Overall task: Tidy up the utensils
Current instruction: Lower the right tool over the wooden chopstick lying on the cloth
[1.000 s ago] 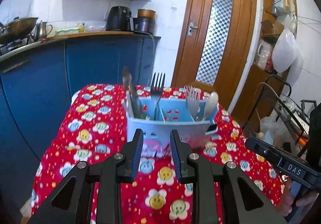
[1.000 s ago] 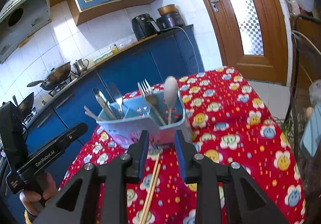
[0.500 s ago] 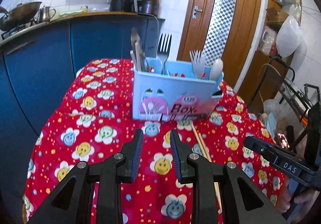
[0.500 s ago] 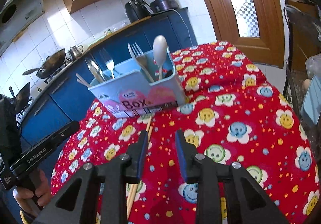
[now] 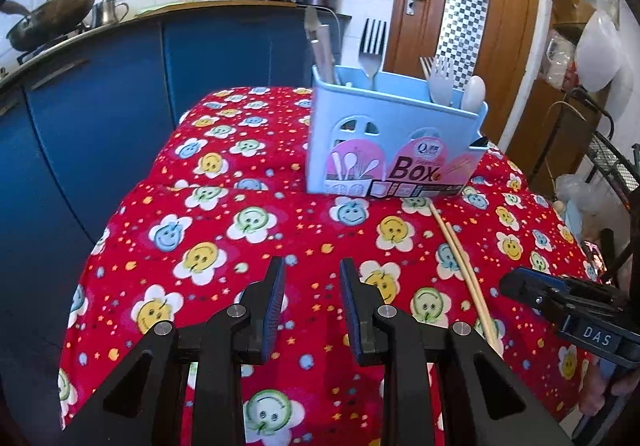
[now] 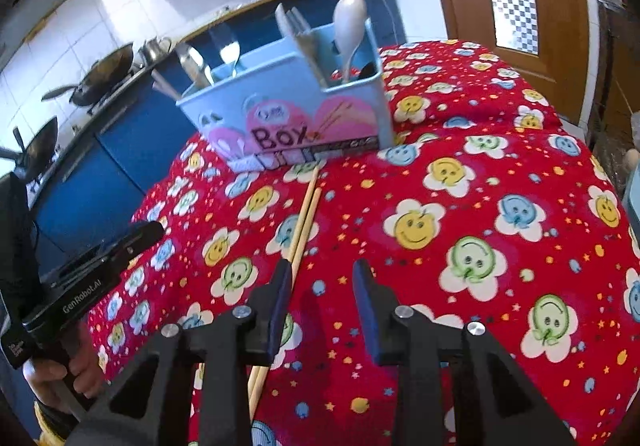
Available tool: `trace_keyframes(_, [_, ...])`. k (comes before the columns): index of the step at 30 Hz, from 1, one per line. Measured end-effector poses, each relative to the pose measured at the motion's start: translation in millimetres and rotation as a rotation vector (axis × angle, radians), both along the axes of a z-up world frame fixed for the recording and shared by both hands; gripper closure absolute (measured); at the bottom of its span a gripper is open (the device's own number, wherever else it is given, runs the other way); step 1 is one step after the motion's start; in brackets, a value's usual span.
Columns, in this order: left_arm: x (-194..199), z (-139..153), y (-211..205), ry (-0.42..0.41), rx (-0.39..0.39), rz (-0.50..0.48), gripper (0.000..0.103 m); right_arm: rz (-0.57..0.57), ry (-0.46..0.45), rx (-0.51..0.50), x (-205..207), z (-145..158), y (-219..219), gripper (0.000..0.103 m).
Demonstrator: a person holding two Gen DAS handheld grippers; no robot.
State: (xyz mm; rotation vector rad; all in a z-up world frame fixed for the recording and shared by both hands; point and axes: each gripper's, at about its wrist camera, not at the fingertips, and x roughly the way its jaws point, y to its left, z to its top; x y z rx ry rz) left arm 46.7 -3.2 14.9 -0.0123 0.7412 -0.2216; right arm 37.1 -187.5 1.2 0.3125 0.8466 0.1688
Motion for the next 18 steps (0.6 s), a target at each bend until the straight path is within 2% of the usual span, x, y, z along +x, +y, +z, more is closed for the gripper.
trace_keyframes(5, [-2.6, -0.5, 6.6, -0.008, -0.017, 0.007, 0.075, 0.03, 0.042, -0.068, 6.6, -2.6, 12.9, 0.069])
trace_keyframes(9, [-2.7, -2.4, 8.9, -0.005, -0.041, 0.0, 0.075, 0.055, 0.087, -0.092, 11.7, -3.7, 18.6, 0.078])
trace_keyframes(18, [-2.8, -4.0, 15.3, -0.005, -0.076, -0.002, 0.075, 0.078, 0.148, -0.04, 19.7, -1.7, 21.7, 0.084])
